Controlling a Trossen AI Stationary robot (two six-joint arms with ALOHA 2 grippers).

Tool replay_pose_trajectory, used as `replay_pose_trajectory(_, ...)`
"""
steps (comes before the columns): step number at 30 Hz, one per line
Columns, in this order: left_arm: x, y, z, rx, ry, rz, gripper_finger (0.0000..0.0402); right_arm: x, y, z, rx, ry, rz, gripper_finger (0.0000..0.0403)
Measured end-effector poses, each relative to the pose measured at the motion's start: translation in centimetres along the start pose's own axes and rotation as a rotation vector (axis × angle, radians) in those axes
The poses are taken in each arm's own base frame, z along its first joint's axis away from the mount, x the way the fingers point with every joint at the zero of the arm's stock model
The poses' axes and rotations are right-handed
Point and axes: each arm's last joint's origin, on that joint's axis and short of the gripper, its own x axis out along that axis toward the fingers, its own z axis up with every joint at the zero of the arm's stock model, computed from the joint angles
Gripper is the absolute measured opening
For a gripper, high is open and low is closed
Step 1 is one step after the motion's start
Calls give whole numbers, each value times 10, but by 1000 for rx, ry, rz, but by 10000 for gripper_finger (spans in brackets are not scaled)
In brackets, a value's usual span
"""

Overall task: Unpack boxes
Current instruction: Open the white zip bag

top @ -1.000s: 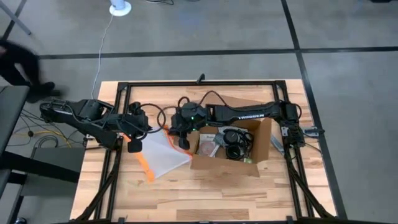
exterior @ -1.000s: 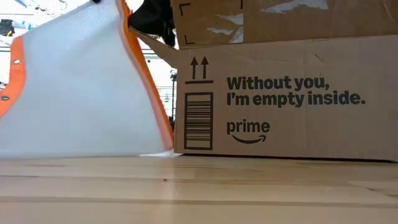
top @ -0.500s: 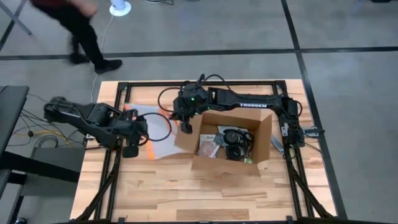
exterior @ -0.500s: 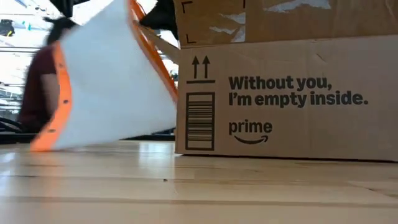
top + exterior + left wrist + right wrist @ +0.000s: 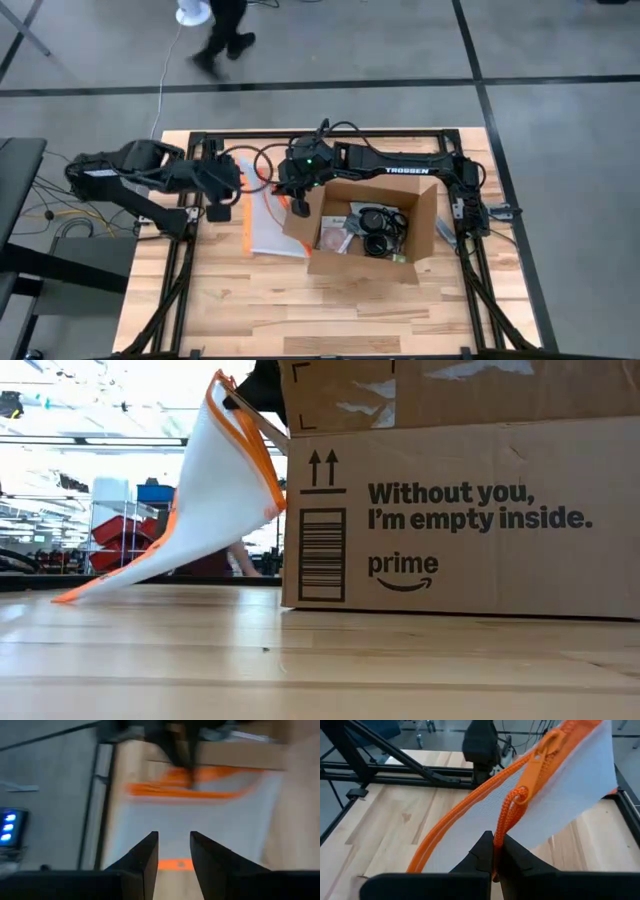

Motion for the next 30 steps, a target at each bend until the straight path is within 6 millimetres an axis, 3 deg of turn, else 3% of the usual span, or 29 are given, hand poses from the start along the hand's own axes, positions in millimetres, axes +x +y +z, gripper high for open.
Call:
replay_pose_trajectory(9, 13, 20, 5, 62, -5, -11, 114, 4, 18, 2, -43, 4, 34, 0)
replay_pose_trajectory(13, 22, 17, 14, 91, -37, -84, 115, 4, 21, 2, -32, 0, 40, 0)
replay_pose_trajectory(20, 41, 4, 18, 162, 66, -264, 115, 5, 21, 1, -28, 9, 42, 0)
replay_pose_trajectory(25, 38, 5, 15, 184, 74, -267, 114, 5, 21, 1, -26, 12, 41, 0)
replay_pose_trajectory(30, 14, 15, 14, 158, -19, -245, 114, 4, 20, 1, -25, 11, 38, 0)
